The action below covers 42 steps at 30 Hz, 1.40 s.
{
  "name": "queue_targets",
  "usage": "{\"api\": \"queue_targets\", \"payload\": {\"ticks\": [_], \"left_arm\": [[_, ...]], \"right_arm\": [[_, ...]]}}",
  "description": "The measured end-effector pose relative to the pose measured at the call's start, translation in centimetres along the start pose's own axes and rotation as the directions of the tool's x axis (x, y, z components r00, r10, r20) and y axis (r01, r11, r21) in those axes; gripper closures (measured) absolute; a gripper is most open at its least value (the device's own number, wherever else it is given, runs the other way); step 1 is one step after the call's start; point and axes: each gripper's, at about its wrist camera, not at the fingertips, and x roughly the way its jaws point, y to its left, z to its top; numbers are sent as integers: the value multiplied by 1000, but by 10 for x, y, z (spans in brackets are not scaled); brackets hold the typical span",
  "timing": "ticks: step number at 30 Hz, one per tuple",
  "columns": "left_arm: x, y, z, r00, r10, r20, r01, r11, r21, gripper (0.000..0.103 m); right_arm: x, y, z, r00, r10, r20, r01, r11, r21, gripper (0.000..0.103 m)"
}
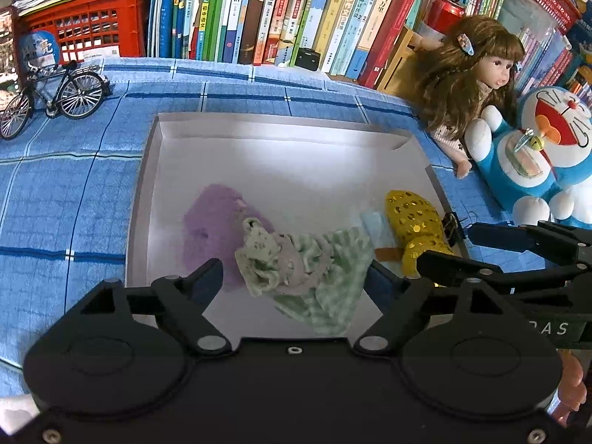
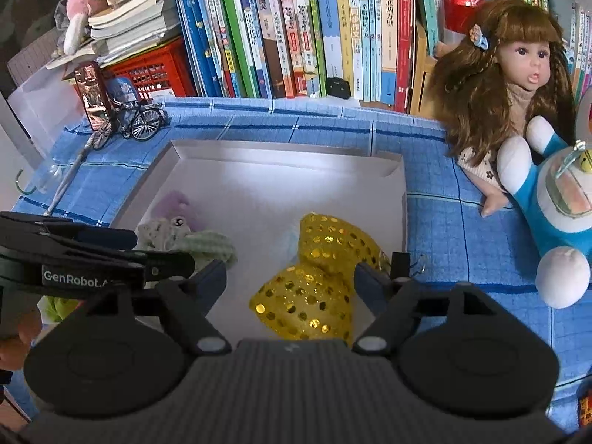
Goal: Organize soft objects
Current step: 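Open the right tool to drop the gold pouch while the left tool releases the cloth, then move both tools back toward the paper cups and plush rabbit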
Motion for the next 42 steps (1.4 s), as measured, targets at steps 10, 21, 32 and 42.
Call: {"api": "queue_targets", "payload": {"ticks": [10, 21, 32, 42], "left_arm": [[-31, -9, -11, 996, -8, 85, 5, 999, 35, 22], [-78, -14, -34, 980, -34, 197, 20, 997, 73, 22], [-121, -20, -83, 950, -20, 312, -31, 987, 158, 19], [-142, -23, -134, 924, -25, 381, -50, 981, 185, 16]], "right_arm": [[-23, 4, -5, 998, -3, 56, 4, 1000, -22, 17], [-69, 10, -23, 984, -21, 179, 31, 998, -54, 16], [-116, 13, -59, 954, -30, 299, 58, 995, -85, 14], [-138, 21, -98, 926, -52, 374, 92, 992, -90, 13]]}}
